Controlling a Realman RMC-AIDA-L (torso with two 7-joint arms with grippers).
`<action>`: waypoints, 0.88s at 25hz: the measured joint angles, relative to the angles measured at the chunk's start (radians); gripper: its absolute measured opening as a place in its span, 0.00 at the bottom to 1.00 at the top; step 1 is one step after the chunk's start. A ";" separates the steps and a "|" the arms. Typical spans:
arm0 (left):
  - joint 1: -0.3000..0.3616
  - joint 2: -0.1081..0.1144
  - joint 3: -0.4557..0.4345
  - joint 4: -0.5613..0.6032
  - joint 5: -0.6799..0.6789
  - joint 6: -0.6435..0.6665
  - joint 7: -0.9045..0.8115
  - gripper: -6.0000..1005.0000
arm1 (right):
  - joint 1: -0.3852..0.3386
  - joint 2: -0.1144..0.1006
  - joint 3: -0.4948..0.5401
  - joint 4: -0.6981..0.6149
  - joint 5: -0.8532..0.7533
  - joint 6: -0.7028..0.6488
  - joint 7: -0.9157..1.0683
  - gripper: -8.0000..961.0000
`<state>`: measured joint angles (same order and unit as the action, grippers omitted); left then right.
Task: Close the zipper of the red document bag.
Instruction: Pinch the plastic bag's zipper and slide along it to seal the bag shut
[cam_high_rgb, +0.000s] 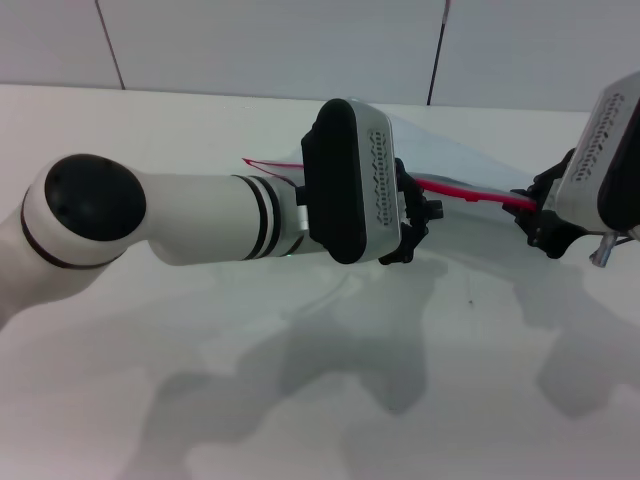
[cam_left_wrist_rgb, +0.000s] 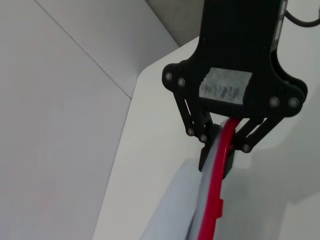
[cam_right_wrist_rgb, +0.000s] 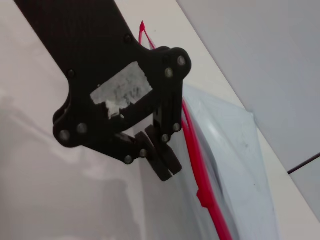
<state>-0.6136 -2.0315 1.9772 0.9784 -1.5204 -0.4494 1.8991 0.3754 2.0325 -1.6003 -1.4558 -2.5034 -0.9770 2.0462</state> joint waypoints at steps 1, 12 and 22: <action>0.000 0.000 0.000 0.001 -0.001 0.000 0.000 0.07 | 0.000 0.000 -0.001 0.000 0.000 0.000 0.000 0.06; 0.002 -0.001 0.001 0.029 -0.004 0.000 0.000 0.12 | 0.001 0.000 -0.004 -0.003 0.000 0.000 0.000 0.06; 0.010 0.000 0.078 0.047 -0.004 0.078 0.000 0.32 | 0.001 0.000 -0.007 -0.017 0.000 -0.005 0.000 0.06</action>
<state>-0.6036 -2.0319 2.0551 1.0254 -1.5248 -0.3717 1.8991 0.3763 2.0325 -1.6076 -1.4724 -2.5034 -0.9817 2.0463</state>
